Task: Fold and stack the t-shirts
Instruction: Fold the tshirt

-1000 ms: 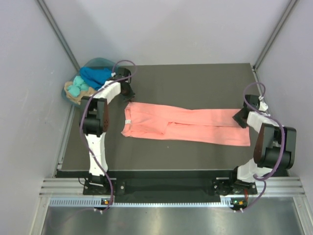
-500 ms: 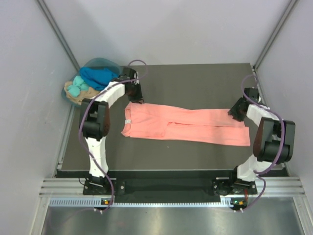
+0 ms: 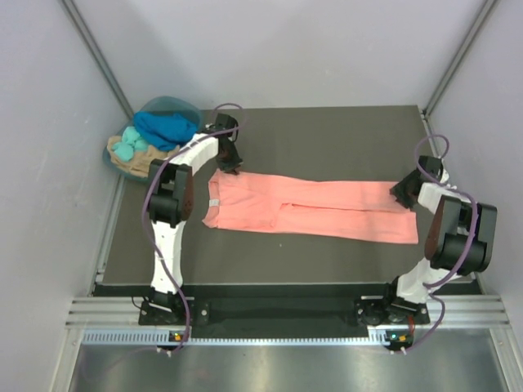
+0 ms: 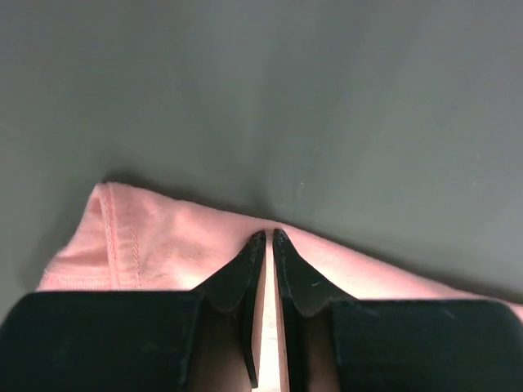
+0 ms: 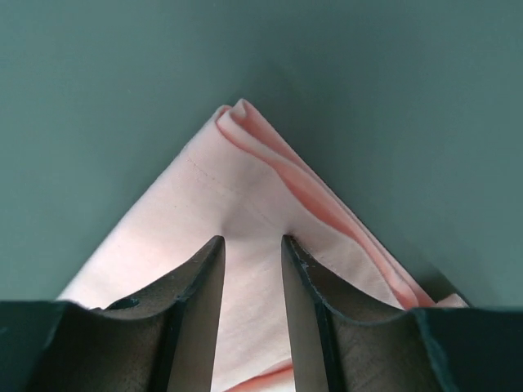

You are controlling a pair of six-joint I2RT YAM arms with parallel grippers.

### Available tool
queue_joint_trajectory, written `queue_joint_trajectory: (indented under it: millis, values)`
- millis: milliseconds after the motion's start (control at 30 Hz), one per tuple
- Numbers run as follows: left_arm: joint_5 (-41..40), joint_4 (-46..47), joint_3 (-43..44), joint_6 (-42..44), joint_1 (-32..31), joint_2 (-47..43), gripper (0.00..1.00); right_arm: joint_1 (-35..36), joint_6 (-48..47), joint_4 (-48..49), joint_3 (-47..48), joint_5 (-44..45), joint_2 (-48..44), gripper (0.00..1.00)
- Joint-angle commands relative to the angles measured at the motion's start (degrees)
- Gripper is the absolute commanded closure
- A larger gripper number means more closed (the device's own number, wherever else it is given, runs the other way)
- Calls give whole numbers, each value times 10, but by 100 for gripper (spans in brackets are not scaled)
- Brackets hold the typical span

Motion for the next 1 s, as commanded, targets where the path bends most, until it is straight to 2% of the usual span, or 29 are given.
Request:
queue_joint_trajectory:
  millis: [0,167,267,367,433,533,700,800,967]
  values:
    - [-95,-9,-48,-60,29,21,85,-17,42,29,-59,57,-21,64]
    - [-28,23,-46,-124,29,11,85,-16,97,64,-75,14,-48,64]
    - [2,44,-35,-120,27,-4,85,-13,83,69,-58,-19,-51,64]
    - [33,50,-14,-65,25,-29,78,2,20,17,-7,-26,-49,64]
    - [36,34,-2,-11,28,-47,66,12,-8,0,12,-48,-51,63]
    - [14,-13,23,65,29,-60,60,44,-70,-21,38,-68,-65,62]
    - [-68,-63,38,165,32,-59,58,123,-145,-64,118,-102,-28,61]
    - [-54,-77,47,214,43,-48,58,140,-163,-74,138,-121,-15,61]
    - [51,-54,44,285,58,-33,58,146,-181,-71,140,-153,-8,60]
